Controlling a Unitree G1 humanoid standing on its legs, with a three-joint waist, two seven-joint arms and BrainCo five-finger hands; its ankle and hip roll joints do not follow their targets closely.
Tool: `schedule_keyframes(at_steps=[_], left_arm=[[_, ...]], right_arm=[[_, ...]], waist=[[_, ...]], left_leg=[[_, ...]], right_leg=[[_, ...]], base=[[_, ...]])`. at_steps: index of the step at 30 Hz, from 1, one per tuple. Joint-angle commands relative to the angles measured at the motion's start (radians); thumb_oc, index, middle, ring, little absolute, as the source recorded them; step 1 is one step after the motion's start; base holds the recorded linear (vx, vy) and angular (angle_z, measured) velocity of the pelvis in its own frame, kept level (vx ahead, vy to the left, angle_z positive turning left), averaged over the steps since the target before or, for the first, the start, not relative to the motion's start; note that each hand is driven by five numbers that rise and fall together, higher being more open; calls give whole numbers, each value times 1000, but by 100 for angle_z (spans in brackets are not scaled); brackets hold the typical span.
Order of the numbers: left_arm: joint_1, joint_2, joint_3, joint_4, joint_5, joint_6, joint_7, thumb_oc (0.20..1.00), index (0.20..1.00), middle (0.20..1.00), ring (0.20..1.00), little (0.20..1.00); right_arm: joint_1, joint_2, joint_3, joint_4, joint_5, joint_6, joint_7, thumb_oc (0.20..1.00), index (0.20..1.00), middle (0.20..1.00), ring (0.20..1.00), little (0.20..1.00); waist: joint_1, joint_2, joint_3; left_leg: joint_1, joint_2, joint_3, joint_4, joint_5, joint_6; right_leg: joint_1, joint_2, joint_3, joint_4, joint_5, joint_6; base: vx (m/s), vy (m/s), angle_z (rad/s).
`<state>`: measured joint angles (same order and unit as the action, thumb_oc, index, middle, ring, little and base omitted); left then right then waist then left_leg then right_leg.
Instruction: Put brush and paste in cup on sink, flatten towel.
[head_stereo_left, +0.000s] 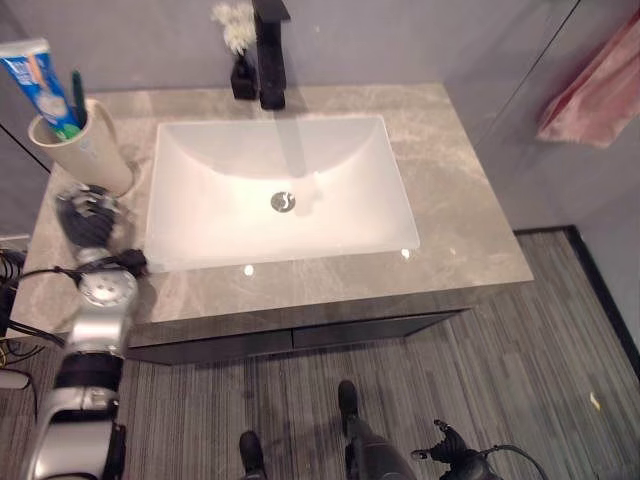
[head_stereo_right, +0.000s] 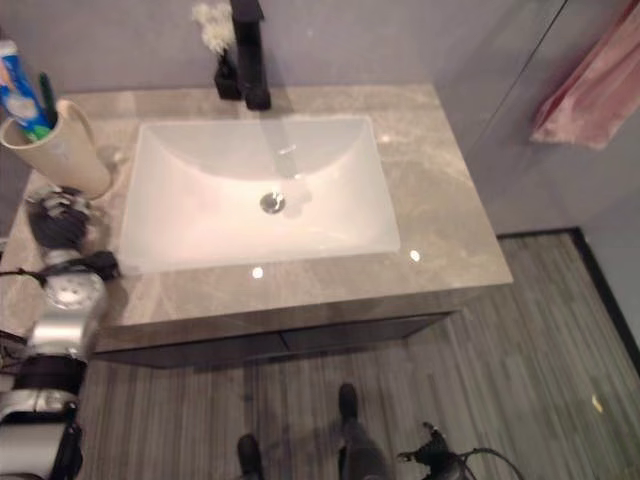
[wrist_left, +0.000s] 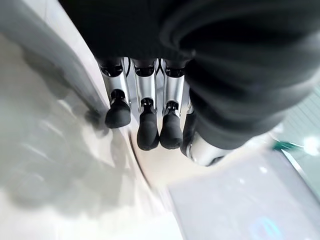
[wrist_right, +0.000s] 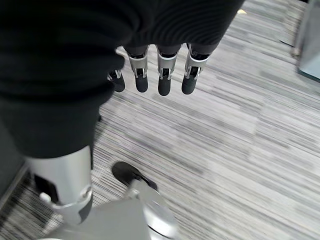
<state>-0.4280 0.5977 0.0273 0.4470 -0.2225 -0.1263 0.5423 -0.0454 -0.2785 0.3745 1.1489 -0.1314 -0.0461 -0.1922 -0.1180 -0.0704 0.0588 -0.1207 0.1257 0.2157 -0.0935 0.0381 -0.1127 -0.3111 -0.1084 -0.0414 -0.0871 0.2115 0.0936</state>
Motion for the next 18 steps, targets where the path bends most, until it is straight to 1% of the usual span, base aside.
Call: schedule_keyframes(at_steps=[1,2,4,6,7,8,9,10,11,12,13,14,15,18], left_arm=[[22,2,22,-66,52,-36,8,200,200,200,200,200],[60,-46,22,-119,41,-53,-11,200,200,200,200,200],[89,-89,12,-176,23,-72,-36,200,200,200,200,200],[116,-124,-8,-238,1,-98,-71,200,200,200,200,200],[118,-125,-8,-240,1,-97,-72,200,200,200,200,200],[128,-138,-15,-268,-12,-109,-89,200,200,200,200,200],[143,-153,-27,-296,-37,-122,-119,200,200,200,200,200],[151,-161,-31,-307,-58,-132,-139,200,200,200,200,200],[149,-171,-48,-312,-82,-136,-161,200,200,200,200,200],[155,-175,-67,-316,-81,-132,-193,200,200,200,200,200],[159,-175,-68,-320,-76,-134,-206,200,200,200,200,200],[173,-171,-67,-333,-76,-140,-223,200,200,200,200,200],[188,-169,-62,-337,-81,-142,-229,200,200,200,200,200],[217,-163,-71,-362,-84,-143,-252,200,200,200,200,200]], right_arm=[[-14,1,3,28,6,-5,-8,1000,1000,1000,1000,1000],[-24,5,-6,43,4,0,-7,1000,1000,1000,1000,1000],[-37,4,-17,61,5,3,-9,1000,1000,1000,1000,1000],[-41,1,-30,73,6,-1,-11,1000,1000,1000,1000,1000],[-41,0,-31,74,6,-1,-11,1000,1000,1000,1000,1000],[-42,-3,-39,75,7,-2,-14,1000,1000,1000,1000,1000],[-47,-11,-52,75,10,-3,-16,1000,1000,1000,1000,1000],[-46,-16,-61,71,14,-4,-16,1000,1000,1000,1000,1000],[-41,-23,-73,68,17,-5,-15,1000,1000,1000,1000,1000],[-40,-31,-88,66,20,-4,-15,1000,1000,1000,1000,1000],[-43,-38,-97,68,24,-5,-13,1000,1000,1000,1000,1000],[-44,-39,-102,67,27,-6,-14,1000,1000,1000,1000,1000],[-44,-36,-105,67,29,-8,-15,1000,1000,1000,1000,1000],[-23,-24,-140,69,55,-12,-26,1000,1000,1000,1000,1000]], waist=[[6,-14,49],[16,-20,46],[27,-20,51],[38,-18,62],[36,-17,63],[41,-18,67],[42,-20,78],[46,-22,87],[40,-23,95],[31,-18,101],[28,-13,102],[29,-10,99],[31,-11,91],[29,-17,71]], left_leg=[[28,18,-62,6,6,8],[56,19,-66,6,2,8],[80,20,-73,6,0,8],[88,16,-84,16,2,7],[89,16,-86,16,2,7],[83,10,-90,44,-4,7],[53,0,-100,115,-28,6],[28,-10,-100,160,-35,1],[-6,-12,-65,219,-41,-5],[-42,6,-8,285,-41,-12],[-46,16,36,303,-39,-15],[-46,20,62,316,-50,-10],[-44,15,61,312,-69,0],[-52,4,56,322,-92,26]], right_leg=[[89,-58,68,0,-51,79],[125,-57,54,0,-62,76],[167,-61,35,0,-75,75],[197,-68,13,0,-81,73],[200,-68,11,0,-82,73],[208,-75,-2,0,-84,73],[224,-88,-19,2,-84,71],[233,-99,-31,6,-86,69],[246,-116,-52,11,-87,71],[258,-129,-81,18,-93,72],[260,-129,-90,25,-98,71],[258,-128,-92,30,-102,68],[255,-125,-87,32,-106,66],[253,-130,-85,54,-108,70]], base=[[59,-16,21],[51,-11,17],[35,-11,20],[-1,-6,33],[-24,0,28],[-42,-1,24],[-68,2,25],[-96,0,41],[-119,26,47],[-132,51,76],[-119,73,96],[-79,55,108],[-30,25,70],[32,61,-7]])
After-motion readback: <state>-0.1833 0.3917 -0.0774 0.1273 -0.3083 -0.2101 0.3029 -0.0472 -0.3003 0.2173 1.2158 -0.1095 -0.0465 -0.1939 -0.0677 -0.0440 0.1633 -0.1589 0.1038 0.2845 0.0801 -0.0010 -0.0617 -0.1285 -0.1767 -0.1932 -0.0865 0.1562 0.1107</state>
